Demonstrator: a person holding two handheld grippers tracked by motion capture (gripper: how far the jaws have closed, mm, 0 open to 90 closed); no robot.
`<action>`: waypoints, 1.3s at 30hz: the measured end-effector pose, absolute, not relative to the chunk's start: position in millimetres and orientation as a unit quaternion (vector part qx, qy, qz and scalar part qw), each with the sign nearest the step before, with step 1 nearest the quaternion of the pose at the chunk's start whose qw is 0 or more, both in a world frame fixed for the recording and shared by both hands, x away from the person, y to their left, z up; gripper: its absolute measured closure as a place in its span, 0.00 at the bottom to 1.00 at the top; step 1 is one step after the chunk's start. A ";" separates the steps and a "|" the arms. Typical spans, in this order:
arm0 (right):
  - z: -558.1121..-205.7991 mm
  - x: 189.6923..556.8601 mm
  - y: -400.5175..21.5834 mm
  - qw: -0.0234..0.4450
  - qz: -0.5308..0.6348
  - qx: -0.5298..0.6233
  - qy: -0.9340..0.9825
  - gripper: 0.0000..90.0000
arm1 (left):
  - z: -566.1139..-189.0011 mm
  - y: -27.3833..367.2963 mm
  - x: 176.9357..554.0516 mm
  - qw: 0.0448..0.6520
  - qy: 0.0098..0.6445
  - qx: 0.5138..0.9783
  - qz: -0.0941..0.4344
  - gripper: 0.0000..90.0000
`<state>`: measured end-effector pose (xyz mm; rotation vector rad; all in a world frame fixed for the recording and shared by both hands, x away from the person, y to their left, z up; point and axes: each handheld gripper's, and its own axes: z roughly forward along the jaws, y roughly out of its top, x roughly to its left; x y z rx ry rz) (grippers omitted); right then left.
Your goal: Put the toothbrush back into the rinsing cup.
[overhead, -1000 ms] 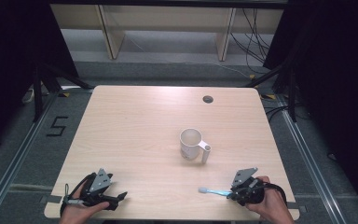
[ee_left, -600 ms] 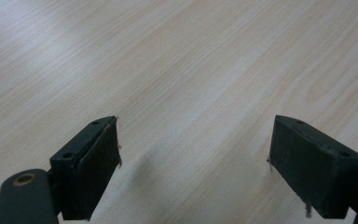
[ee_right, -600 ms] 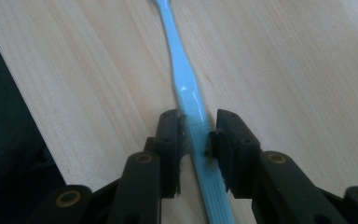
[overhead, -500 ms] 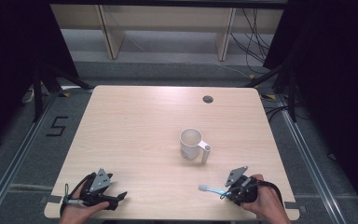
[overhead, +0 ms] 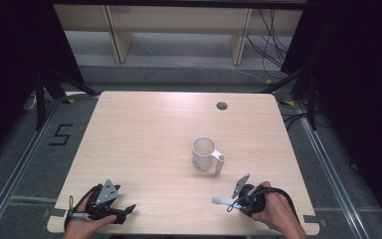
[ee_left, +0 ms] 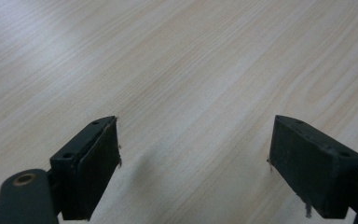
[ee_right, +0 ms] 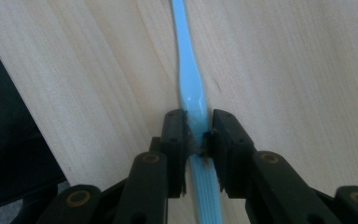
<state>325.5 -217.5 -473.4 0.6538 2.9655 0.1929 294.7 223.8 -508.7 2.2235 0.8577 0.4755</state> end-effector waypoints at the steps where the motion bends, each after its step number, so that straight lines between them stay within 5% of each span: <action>1: -473.3 326.3 -216.7 0.048 0.060 0.219 0.973 0.84 | -508.7 224.0 294.7 0.348 0.331 0.858 0.183 0.17; 14: -473.6 340.3 -210.9 0.005 0.033 0.223 0.974 0.85 | -509.1 223.7 294.8 0.346 0.333 0.857 0.185 0.17; 39: -472.9 350.4 -208.5 -0.005 0.007 0.236 0.972 0.88 | -509.9 222.9 294.5 0.353 0.336 0.854 0.181 0.17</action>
